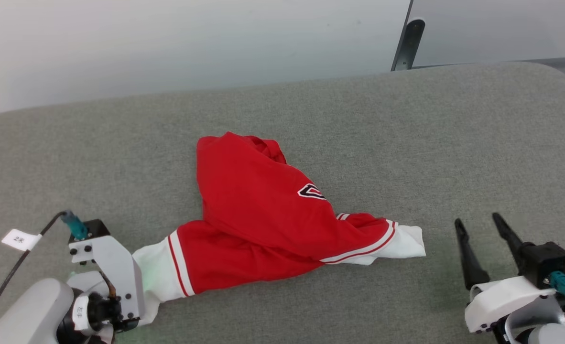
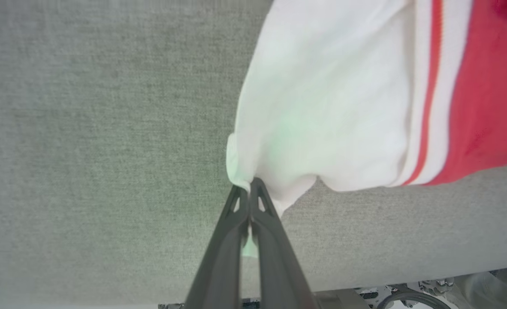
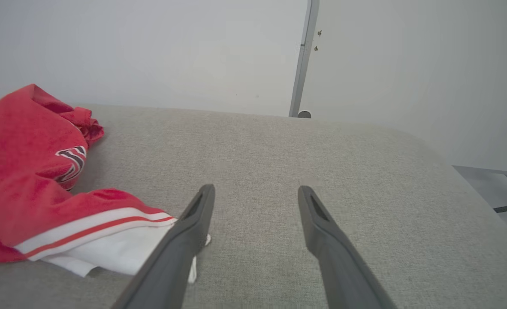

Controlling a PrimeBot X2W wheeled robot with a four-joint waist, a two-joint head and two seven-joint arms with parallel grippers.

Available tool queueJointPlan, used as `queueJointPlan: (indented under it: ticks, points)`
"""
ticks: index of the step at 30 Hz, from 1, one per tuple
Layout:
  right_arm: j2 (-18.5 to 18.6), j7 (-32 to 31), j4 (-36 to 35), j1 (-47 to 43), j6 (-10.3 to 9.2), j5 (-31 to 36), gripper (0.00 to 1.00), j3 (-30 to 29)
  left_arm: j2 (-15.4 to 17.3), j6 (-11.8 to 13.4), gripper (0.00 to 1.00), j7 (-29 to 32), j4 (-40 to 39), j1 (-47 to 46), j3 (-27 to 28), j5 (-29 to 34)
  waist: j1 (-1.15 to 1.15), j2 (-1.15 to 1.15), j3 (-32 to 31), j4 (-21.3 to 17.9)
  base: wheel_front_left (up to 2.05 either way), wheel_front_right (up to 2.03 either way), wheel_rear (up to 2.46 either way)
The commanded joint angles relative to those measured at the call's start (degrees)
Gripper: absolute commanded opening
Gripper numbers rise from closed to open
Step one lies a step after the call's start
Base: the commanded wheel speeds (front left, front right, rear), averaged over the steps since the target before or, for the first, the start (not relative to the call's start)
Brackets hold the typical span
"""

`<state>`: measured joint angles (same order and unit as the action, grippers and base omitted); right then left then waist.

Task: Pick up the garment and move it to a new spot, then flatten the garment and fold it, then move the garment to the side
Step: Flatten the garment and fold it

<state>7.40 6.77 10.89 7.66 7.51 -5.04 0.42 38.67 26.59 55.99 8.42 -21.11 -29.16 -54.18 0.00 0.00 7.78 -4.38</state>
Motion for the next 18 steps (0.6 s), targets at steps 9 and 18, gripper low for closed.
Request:
queueJointPlan:
  ticks: [9,18]
  points:
    - [3.43,-7.14,-0.93,-1.55,-0.05,-6.04,1.00,5.24,-0.90,-1.72,1.00,-3.28,-0.47,0.01,-0.56,1.36,0.00,0.00,-2.76,1.64,0.00,0.00,0.00]
    - [6.38,-16.16,-2.47,-1.98,-0.04,-9.89,1.00,9.21,-2.52,-4.59,1.00,-4.47,1.46,0.23,-1.75,0.79,0.00,0.00,-4.00,3.12,0.00,0.00,0.00]
